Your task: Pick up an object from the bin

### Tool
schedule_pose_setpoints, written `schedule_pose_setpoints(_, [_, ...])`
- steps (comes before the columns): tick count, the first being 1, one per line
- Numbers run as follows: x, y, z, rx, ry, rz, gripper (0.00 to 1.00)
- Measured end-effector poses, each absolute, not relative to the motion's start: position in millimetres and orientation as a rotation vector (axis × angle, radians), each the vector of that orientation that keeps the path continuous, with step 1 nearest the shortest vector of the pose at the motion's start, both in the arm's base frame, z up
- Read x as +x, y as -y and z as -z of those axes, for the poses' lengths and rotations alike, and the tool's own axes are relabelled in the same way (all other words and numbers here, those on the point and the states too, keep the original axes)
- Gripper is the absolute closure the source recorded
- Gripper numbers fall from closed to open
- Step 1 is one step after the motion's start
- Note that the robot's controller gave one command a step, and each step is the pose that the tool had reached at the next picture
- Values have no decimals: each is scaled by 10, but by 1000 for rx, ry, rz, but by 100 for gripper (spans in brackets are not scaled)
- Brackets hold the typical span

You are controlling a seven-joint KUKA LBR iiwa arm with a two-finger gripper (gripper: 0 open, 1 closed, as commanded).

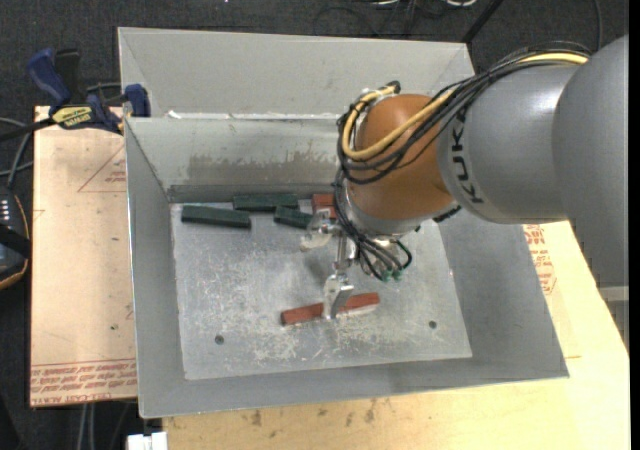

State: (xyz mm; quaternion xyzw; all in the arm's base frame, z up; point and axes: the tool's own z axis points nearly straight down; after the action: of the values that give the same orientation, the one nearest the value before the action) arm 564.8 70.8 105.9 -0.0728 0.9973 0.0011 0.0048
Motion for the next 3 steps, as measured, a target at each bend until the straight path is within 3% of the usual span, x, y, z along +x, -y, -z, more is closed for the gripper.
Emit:
schedule_pose_setpoints(1, [5454,-584,-944,-372,-3121,-2,0])
schedule_pose_setpoints(2, [5494,-524,-1073,-498,-3099,-1,0])
schedule_pose_setpoints(3, [5337,-571,-747,-534,-3080,-2,0])
